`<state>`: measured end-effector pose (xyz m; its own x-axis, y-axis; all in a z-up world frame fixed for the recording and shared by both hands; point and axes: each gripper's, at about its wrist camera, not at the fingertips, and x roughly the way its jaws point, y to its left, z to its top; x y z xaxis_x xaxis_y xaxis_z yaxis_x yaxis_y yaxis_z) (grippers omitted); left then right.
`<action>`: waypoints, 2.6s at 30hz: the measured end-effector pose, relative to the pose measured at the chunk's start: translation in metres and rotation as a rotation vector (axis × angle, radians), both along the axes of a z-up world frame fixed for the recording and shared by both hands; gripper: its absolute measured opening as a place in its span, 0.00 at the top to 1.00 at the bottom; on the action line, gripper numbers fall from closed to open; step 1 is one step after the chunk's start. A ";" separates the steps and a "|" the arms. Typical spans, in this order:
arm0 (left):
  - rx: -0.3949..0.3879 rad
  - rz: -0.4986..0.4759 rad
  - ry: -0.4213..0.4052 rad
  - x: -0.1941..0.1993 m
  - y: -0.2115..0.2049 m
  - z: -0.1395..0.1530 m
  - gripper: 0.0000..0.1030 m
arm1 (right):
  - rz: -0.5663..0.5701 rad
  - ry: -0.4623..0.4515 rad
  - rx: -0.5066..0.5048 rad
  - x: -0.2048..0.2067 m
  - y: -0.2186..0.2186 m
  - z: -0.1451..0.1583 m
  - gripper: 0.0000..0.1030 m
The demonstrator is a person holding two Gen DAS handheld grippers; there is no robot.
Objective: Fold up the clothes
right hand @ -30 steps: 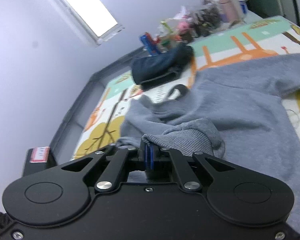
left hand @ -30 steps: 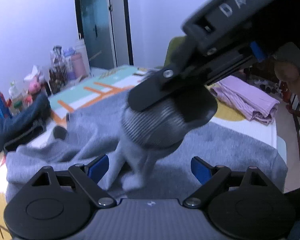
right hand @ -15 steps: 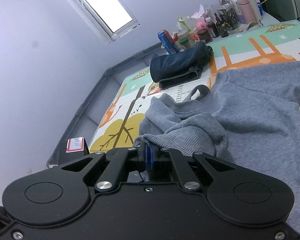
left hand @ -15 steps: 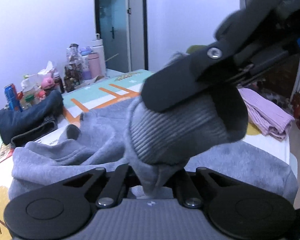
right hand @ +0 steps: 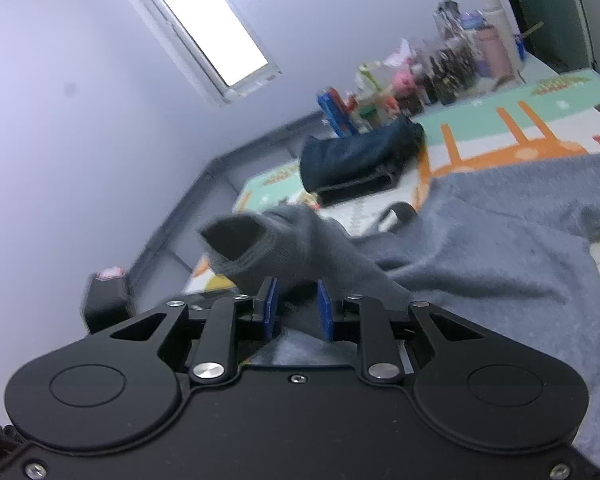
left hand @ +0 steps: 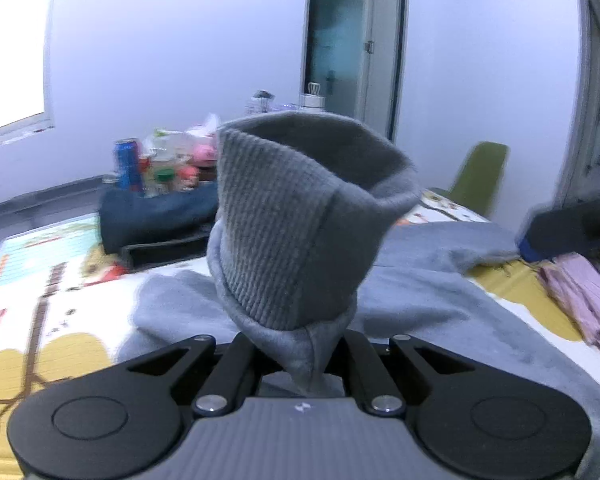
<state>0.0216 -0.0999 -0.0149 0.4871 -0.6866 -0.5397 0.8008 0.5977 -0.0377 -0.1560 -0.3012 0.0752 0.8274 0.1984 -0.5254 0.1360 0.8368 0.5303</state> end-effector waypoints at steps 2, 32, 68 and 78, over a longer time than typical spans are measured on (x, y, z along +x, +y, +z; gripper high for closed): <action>0.007 0.047 -0.006 0.008 0.008 0.001 0.96 | -0.004 0.032 0.006 0.002 -0.001 -0.007 0.79; 0.088 0.813 -0.004 0.112 0.194 -0.002 0.97 | 0.021 0.276 0.033 0.041 0.027 -0.079 0.79; 0.215 1.208 0.060 0.134 0.255 -0.005 0.33 | 0.006 0.334 0.020 0.062 0.035 -0.092 0.79; 0.158 0.902 0.122 0.120 0.173 -0.003 0.31 | -0.011 0.297 -0.028 0.072 0.025 -0.075 0.79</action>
<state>0.1416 0.0731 -0.0178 0.7353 0.0115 -0.6776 0.0248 0.9987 0.0438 -0.0838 -0.2760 0.0000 0.6386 0.1718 -0.7501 0.2913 0.8482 0.4423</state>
